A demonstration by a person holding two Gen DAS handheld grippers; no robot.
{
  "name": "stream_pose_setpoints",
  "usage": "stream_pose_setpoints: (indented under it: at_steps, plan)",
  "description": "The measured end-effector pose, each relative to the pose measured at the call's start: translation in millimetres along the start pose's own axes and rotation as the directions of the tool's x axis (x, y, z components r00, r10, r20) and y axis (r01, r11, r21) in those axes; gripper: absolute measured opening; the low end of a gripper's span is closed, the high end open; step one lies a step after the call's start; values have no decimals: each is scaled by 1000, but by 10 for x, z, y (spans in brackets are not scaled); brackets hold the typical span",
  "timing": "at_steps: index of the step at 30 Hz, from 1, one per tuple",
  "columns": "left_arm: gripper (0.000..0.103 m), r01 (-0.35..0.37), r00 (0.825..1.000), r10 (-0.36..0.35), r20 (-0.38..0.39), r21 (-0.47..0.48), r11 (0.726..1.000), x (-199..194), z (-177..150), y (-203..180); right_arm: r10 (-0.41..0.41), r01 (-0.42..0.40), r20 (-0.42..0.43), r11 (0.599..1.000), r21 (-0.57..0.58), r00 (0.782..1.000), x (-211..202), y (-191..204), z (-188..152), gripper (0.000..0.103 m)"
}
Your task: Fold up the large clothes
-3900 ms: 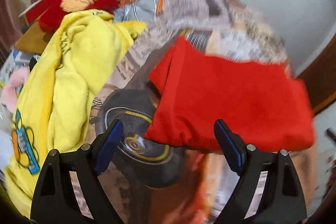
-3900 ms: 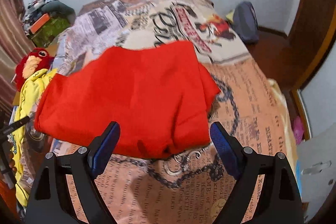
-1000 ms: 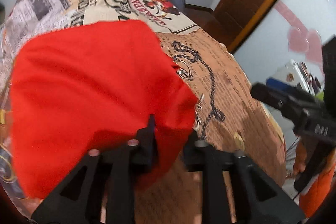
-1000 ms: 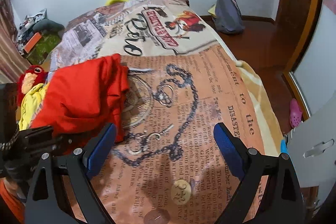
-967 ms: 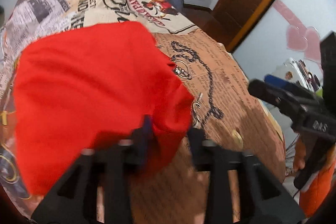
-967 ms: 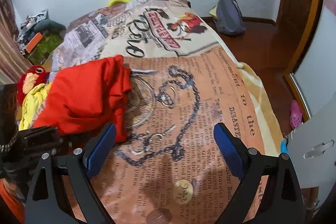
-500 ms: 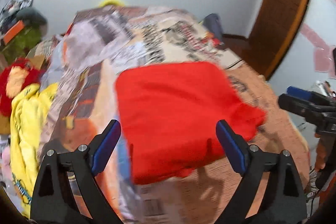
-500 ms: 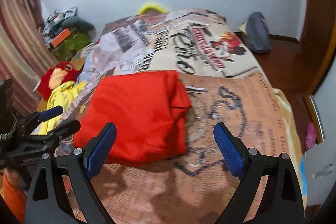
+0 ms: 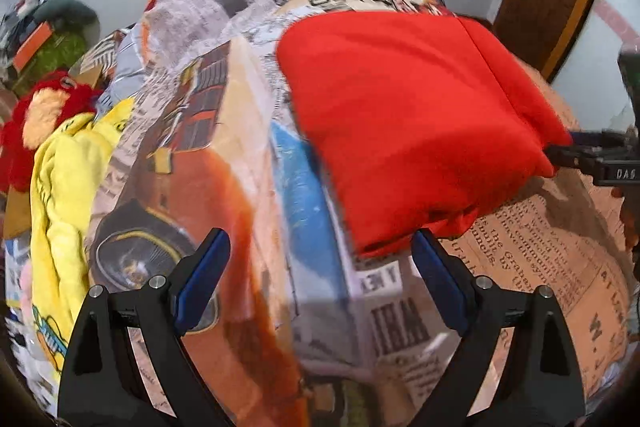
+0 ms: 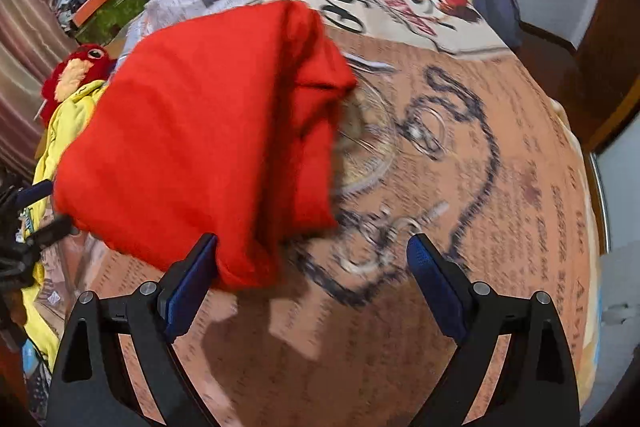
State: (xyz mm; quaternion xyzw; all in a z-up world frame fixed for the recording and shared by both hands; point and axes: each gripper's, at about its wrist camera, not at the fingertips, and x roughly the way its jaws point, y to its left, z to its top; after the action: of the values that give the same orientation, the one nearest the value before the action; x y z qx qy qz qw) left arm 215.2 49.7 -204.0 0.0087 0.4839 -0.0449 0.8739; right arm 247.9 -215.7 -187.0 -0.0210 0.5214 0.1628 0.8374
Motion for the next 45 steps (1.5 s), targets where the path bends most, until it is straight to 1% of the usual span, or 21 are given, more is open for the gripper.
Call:
stream_pose_setpoints:
  at_steps: [3,7,10,12,15,17,20,21,23,25,26,29,31,32,34,37,39,40,41,42,45]
  plan:
    - [92,-10,999,13,43,-78,997,-149,97,228,18,-18,37,1000,11,999,-177,-46,35,92]
    - [92,-11,992,35,122,-196,980,-318,317,516,44,-46,110,999,8,993,-366,-13,178,92]
    - [92,3,993,24,118,-227,974,-268,472,589,99,-103,130,994,24,987,-355,0,319,92]
    - [92,35,995,-12,97,-232,972,-170,558,581,145,-151,107,987,48,984,-238,-3,421,92]
    - [92,155,988,-145,57,-247,957,57,649,517,204,-207,42,974,88,978,54,-29,537,92]
    - [92,235,971,-240,16,-267,935,259,697,463,220,-219,3,970,107,976,229,-51,570,92]
    - [93,307,943,-331,-37,-290,906,545,721,374,263,-251,-64,957,148,963,531,-108,606,92]
    - [94,327,932,-359,-51,-311,892,654,725,363,282,-265,-96,951,161,955,633,-130,621,92]
    - [97,376,905,-422,-50,-367,851,827,734,388,310,-286,-126,942,177,942,768,-140,642,92]
    - [98,419,878,-477,-41,-415,808,942,755,423,335,-310,-131,934,179,933,840,-127,661,93]
    - [98,439,864,-502,-36,-433,787,999,766,434,337,-315,-121,934,171,934,844,-108,677,94]
    - [98,469,835,-549,-38,-473,746,1138,803,422,350,-330,-116,930,160,930,865,-47,725,94]
    - [98,477,825,-563,-43,-481,736,1172,831,407,368,-347,-112,922,173,923,879,-17,755,94]
    - [97,478,824,-564,-46,-477,738,1179,845,390,382,-360,-108,915,181,918,881,-2,767,91]
    - [87,484,827,-560,-43,-451,750,1143,887,340,411,-384,-111,900,206,905,895,3,800,82]
    - [73,484,842,-539,-32,-397,780,1024,921,266,413,-377,-110,891,251,904,849,-18,815,68]
    - [62,479,851,-524,-31,-361,800,951,933,230,409,-372,-110,892,255,906,770,12,840,47]
    - [59,482,853,-522,-27,-347,805,905,942,220,403,-367,-108,895,252,909,695,38,853,41]
    - [54,485,852,-523,-21,-342,804,868,957,244,401,-367,-105,897,245,910,636,63,873,34]
    - [49,495,848,-529,-12,-338,801,803,976,250,405,-375,-97,897,236,909,560,97,895,30]
    - [44,517,840,-543,18,-334,788,640,1013,314,404,-379,-85,901,212,911,397,245,958,27]
